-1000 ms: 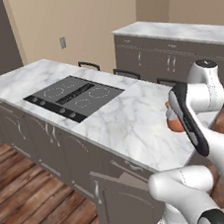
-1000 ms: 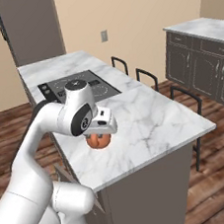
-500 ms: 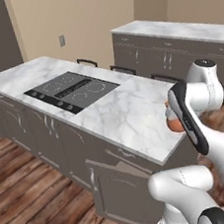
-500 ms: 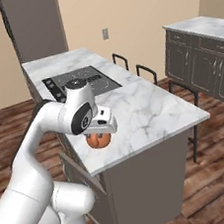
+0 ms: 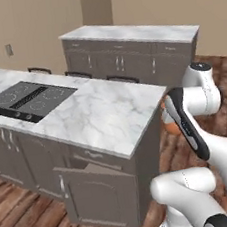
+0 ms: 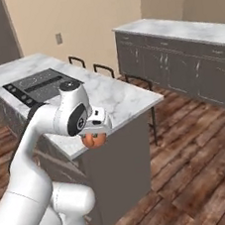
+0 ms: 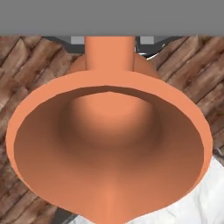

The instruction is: Pick the kettle and jug and place them in the sink. Then turn on the water.

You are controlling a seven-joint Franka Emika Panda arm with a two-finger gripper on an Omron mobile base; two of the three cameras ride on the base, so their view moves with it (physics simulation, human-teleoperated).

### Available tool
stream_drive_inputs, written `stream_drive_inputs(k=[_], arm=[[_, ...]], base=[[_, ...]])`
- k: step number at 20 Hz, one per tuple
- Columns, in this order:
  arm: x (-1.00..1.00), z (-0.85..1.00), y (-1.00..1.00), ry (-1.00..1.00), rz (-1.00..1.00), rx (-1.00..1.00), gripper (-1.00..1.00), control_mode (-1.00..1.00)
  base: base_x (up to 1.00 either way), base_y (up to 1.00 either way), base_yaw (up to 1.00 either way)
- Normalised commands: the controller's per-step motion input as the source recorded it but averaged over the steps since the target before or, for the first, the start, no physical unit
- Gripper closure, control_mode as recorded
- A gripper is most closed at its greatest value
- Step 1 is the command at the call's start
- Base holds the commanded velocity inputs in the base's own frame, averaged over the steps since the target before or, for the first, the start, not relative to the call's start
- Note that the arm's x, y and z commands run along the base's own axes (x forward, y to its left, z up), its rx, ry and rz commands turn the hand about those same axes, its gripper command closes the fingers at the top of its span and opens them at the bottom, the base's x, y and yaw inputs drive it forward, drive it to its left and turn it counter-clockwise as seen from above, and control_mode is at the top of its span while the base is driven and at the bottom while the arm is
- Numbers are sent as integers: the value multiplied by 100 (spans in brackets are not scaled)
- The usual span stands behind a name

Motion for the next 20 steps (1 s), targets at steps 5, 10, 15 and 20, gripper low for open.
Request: stream_drive_inputs(k=[5,10,15,20], arm=[[0,0,0,0,0,0,100,100],[0,0,0,0,0,0,100,100],[0,0,0,0,0,0,100,100],[0,0,0,0,0,0,100,100]], base=[[-30,0,-81],[-31,-8,-77],[-25,-4,-76],[-7,-13,-57]])
